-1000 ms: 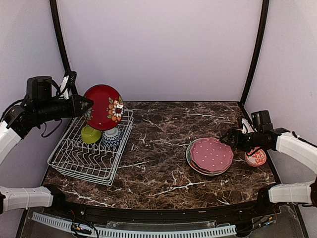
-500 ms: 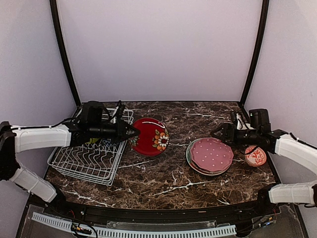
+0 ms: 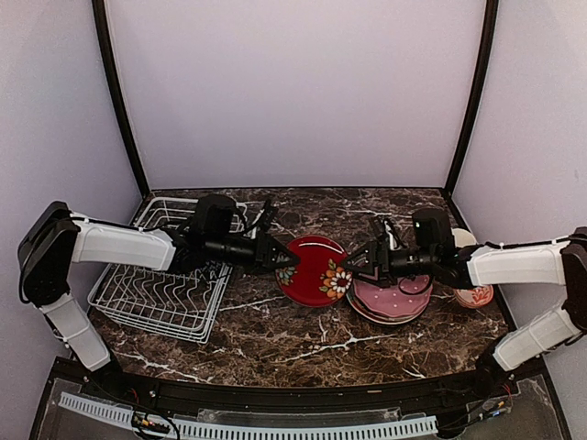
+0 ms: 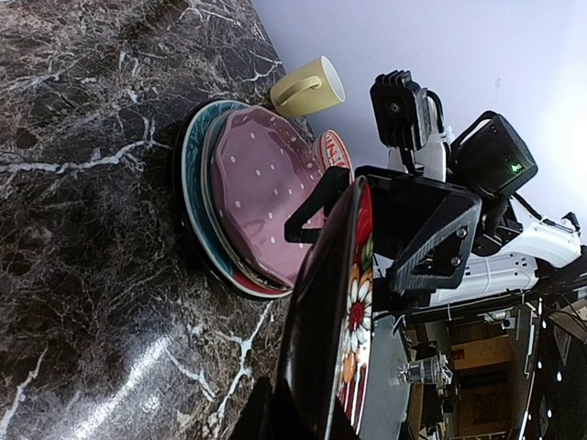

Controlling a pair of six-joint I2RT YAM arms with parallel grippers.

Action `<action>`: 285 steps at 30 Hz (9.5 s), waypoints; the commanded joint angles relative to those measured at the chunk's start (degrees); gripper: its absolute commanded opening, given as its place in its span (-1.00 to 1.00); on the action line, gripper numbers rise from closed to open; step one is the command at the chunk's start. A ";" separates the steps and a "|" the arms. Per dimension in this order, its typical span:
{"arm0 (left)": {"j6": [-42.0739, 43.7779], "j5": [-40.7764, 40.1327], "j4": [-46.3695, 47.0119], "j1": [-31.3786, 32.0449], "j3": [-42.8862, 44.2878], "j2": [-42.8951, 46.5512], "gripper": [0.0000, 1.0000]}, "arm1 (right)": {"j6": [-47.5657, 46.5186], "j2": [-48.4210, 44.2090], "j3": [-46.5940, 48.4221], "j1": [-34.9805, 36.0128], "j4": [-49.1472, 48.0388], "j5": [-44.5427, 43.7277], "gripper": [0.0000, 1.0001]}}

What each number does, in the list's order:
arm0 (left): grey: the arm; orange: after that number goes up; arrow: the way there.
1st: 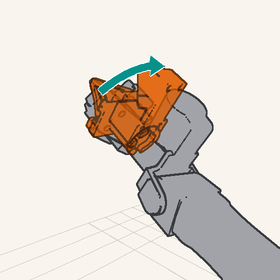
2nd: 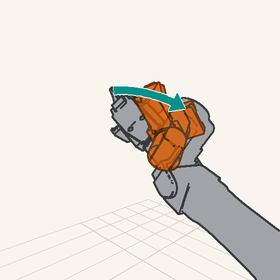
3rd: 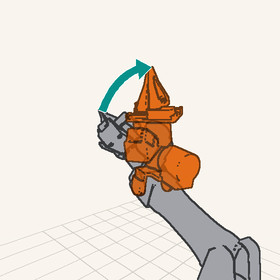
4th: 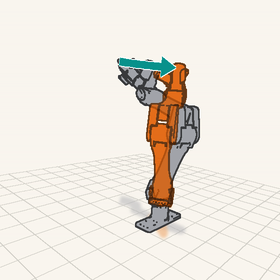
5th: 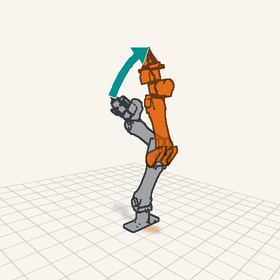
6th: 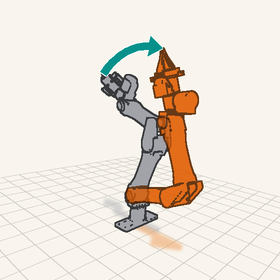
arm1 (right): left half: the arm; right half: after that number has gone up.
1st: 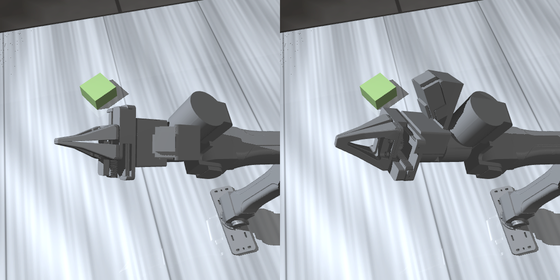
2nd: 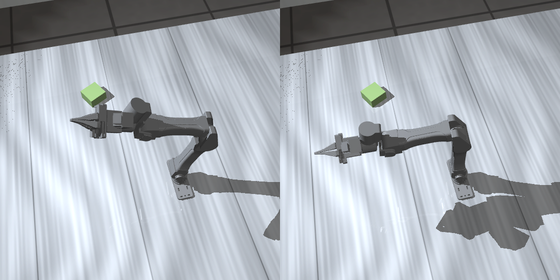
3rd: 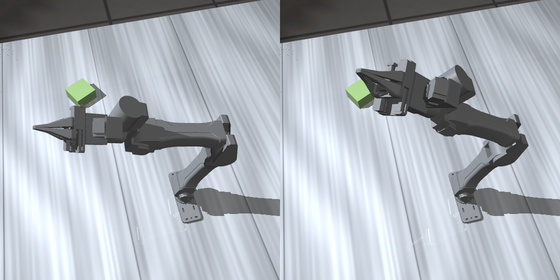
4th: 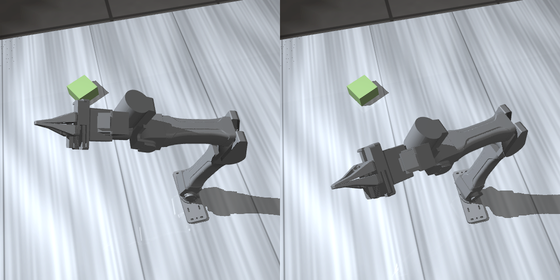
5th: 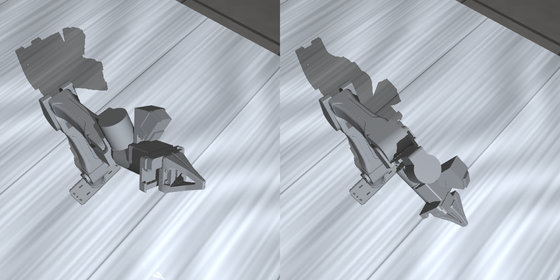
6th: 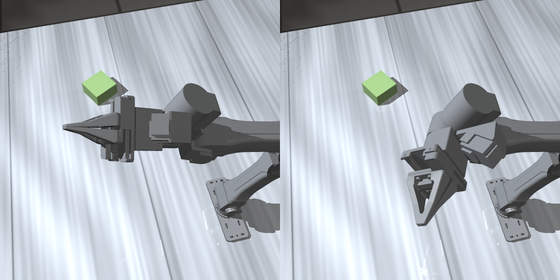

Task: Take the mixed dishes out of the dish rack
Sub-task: Pass from the left arm to the right, then place the plate with another plate, then grab the bowl from the dish rack.

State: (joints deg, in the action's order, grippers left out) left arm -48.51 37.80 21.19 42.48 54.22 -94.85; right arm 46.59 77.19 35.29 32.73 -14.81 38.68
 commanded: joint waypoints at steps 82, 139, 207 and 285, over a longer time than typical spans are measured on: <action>25.18 -23.57 -38.23 -1.07 12.67 11.52 0.54 | -12.90 -21.69 -4.66 -23.33 36.22 -15.41 0.18; 22.46 -24.06 -44.62 -30.91 10.30 0.52 0.41 | -15.28 -26.22 -1.00 -23.32 41.70 -20.39 0.97; 16.70 -14.39 -40.29 -30.94 8.79 -11.82 0.44 | -13.23 -27.78 -3.90 -23.25 39.12 -18.94 0.97; -20.16 -18.76 -3.91 -27.48 -4.30 -5.03 0.98 | -12.40 -31.43 -6.84 -23.24 37.82 -19.09 0.97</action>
State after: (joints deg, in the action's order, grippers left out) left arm -66.37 22.04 14.59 14.76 52.10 -101.95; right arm 34.20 45.74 29.10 9.69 23.81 20.03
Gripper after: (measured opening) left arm 0.989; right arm 0.986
